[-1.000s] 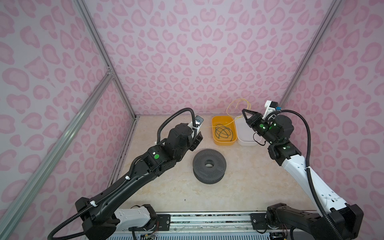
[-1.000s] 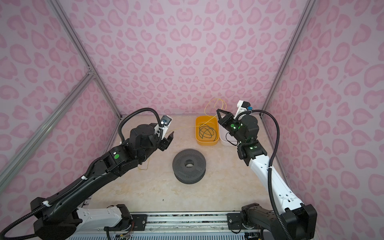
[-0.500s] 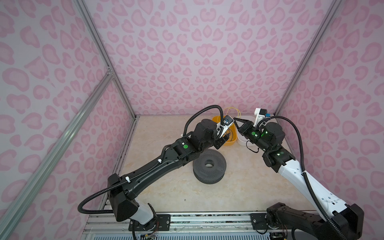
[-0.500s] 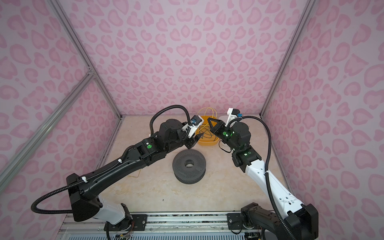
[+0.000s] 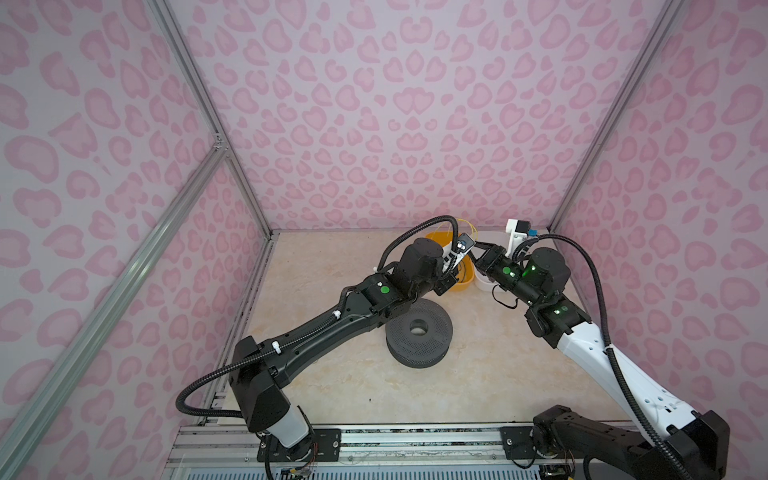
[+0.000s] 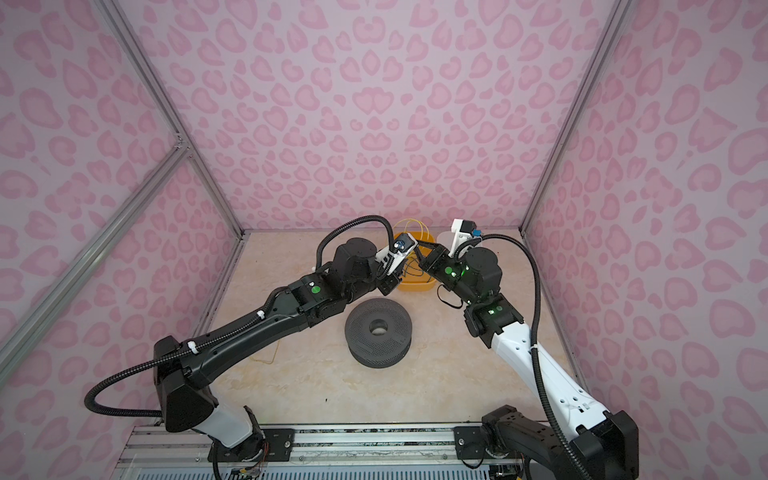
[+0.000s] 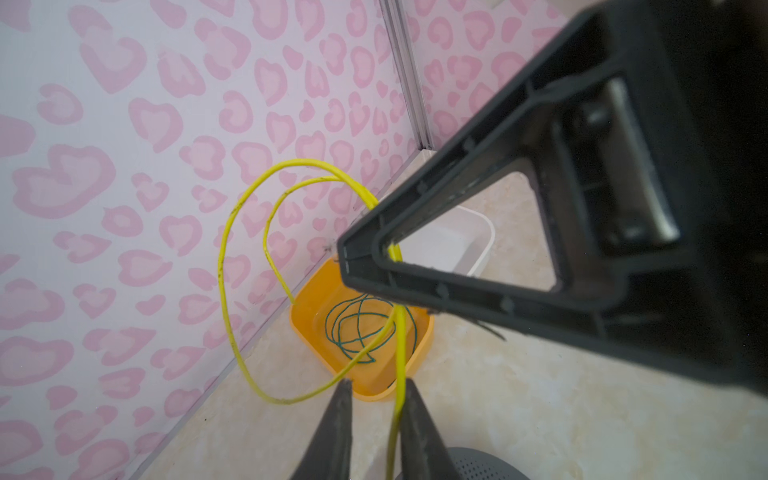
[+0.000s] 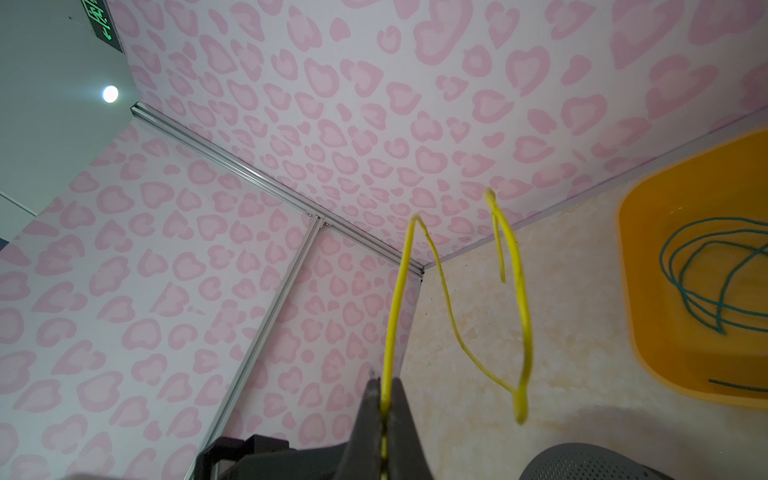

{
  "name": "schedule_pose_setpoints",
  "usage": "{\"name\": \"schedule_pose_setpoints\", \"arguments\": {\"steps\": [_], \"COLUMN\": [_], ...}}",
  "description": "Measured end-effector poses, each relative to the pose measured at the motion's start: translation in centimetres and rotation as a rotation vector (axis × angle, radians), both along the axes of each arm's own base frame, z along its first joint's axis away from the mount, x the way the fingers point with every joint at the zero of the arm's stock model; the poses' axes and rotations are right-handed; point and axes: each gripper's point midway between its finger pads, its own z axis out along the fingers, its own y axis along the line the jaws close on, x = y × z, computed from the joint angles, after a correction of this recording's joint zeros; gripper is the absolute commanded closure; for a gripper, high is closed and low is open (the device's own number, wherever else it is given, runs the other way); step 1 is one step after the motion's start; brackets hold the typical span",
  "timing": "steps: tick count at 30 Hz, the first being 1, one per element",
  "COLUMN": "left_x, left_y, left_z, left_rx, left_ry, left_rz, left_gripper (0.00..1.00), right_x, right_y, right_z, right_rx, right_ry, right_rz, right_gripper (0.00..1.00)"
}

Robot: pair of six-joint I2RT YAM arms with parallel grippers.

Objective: Wrap the cables

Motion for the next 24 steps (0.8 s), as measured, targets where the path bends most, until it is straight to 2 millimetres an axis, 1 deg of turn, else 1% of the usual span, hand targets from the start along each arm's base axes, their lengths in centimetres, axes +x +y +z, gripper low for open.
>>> {"name": "schedule_pose_setpoints", "arguments": {"steps": [4,5,10,12,13,15,17,19,21,24], "left_x": [0.1,0.1,0.0,-0.1,-0.2,-0.4,-0.7,-1.1,-1.6,-2.5], "left_y": [-0.2,-0.2,-0.3,-0.2,-0.1,0.3,1.0,2.0,2.9,4.1], "left_z": [-0.3,-0.4,-0.5,-0.6,-0.7,-1.0,-1.2,-1.0,-0.4,1.1], "left_rx": [0.011,0.012,0.020,0.020,0.019,0.017,0.013,-0.001,-0.027,-0.090], "left_ry": [0.000,0.000,-0.001,-0.001,0.002,0.008,0.014,0.019,0.022,0.022], "left_rz": [-0.004,-0.007,-0.012,-0.013,-0.012,-0.003,0.007,0.024,0.036,0.050], "left_gripper": [0.93,0.96,0.96,0.96,0.96,0.96,0.96,0.96,0.96,0.96], "right_x": [-0.2,-0.3,-0.4,-0.4,-0.4,-0.6,-0.8,-1.3,-2.2,-4.1], "right_y": [0.3,0.4,0.6,0.6,0.7,0.8,0.7,0.5,0.3,-0.4], "right_z": [-0.3,-0.2,-0.3,-0.3,-0.3,-0.1,0.5,1.8,3.7,5.8], "right_rx": [0.006,0.006,0.006,0.005,0.003,0.000,-0.004,-0.008,-0.017,-0.052], "right_ry": [0.011,0.010,0.011,0.012,0.018,0.028,0.032,0.029,0.004,-0.029], "right_rz": [0.014,0.015,0.019,0.020,0.023,0.032,0.033,0.038,0.051,0.064], "right_gripper": [1.00,1.00,0.99,0.84,0.77,0.69,0.63,0.59,0.57,0.52]}}
